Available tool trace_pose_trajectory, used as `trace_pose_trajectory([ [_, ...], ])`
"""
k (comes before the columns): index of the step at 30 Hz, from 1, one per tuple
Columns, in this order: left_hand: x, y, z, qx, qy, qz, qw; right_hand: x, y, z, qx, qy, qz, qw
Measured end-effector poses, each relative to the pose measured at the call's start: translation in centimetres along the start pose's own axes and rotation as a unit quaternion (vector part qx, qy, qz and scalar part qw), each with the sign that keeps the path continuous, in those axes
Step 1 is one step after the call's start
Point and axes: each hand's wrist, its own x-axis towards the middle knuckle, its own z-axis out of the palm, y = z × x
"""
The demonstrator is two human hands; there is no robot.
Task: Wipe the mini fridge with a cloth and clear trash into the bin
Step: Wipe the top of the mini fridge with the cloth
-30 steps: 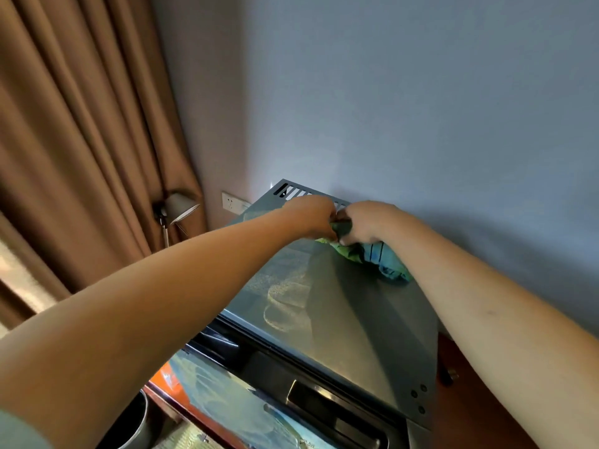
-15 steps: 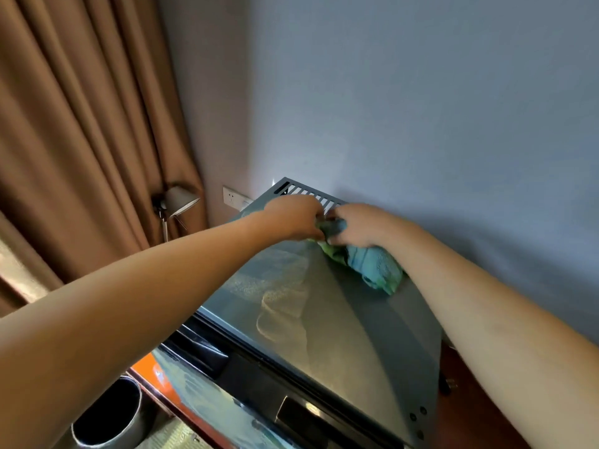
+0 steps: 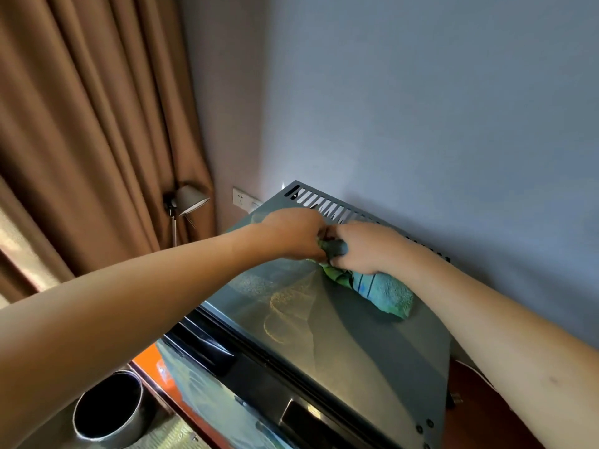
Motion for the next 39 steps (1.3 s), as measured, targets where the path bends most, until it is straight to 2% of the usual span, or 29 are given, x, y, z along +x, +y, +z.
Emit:
trace_pose_trajectory([
  [3, 1.2, -0.9, -0.5, 0.021, 0.035, -0.031, 0.999, 2.7, 0.0, -0.1, -0.035, 0.067, 0.039, 0.996],
  [5, 2.2, -2.0, -0.9, 0.004, 0.063, -0.066, 0.996, 4.2, 0.0, 0.3, -0.002, 0.123, 0.076, 0.989],
  [7, 2.8, -2.7, -1.1, -0.023, 0.065, -0.084, 0.994, 5.1, 0.0, 0.8, 0.032, 0.14, 0.093, 0.985],
  [10, 2.7, -2.4, -1.3, -0.026, 0.05, -0.076, 0.995, 5.0, 0.2, 0.9, 0.037, 0.126, 0.082, 0.988],
  [15, 0.4, -2.4, -1.2, -0.013, -0.014, -0.035, 0.999, 2.5, -0.6, 0.6, 0.042, 0.025, 0.018, 0.999],
  [17, 0.2, -2.6, -0.9, -0.003, -0.019, -0.021, 1.0, 2.1, -1.0, 0.7, 0.038, 0.011, 0.004, 0.999],
  [19, 0.9, -2.7, -0.9, 0.021, 0.002, -0.016, 1.0, 3.3, -0.9, 0.6, 0.028, 0.033, 0.02, 0.999],
  [23, 2.8, -3.4, -0.8, 0.02, 0.056, -0.042, 0.997, 5.2, -0.7, 0.6, 0.004, 0.135, 0.073, 0.988],
  [28, 2.5, -3.4, -1.3, -0.025, 0.038, -0.022, 0.999, 4.2, -1.0, 0.8, 0.044, 0.096, 0.096, 0.99],
  [33, 0.1, -2.6, -1.2, -0.057, -0.05, 0.044, 0.996, -0.5, -2.6, 1.4, 0.034, 0.011, 0.063, 0.997],
  [36, 0.2, -2.2, -1.3, -0.045, -0.062, 0.057, 0.995, -0.5, -2.4, 1.3, 0.078, 0.021, 0.047, 0.996],
  [39, 1.0, -2.1, -1.6, -0.039, -0.002, 0.026, 0.999, 1.7, -1.6, 0.8, 0.091, 0.084, 0.088, 0.988],
])
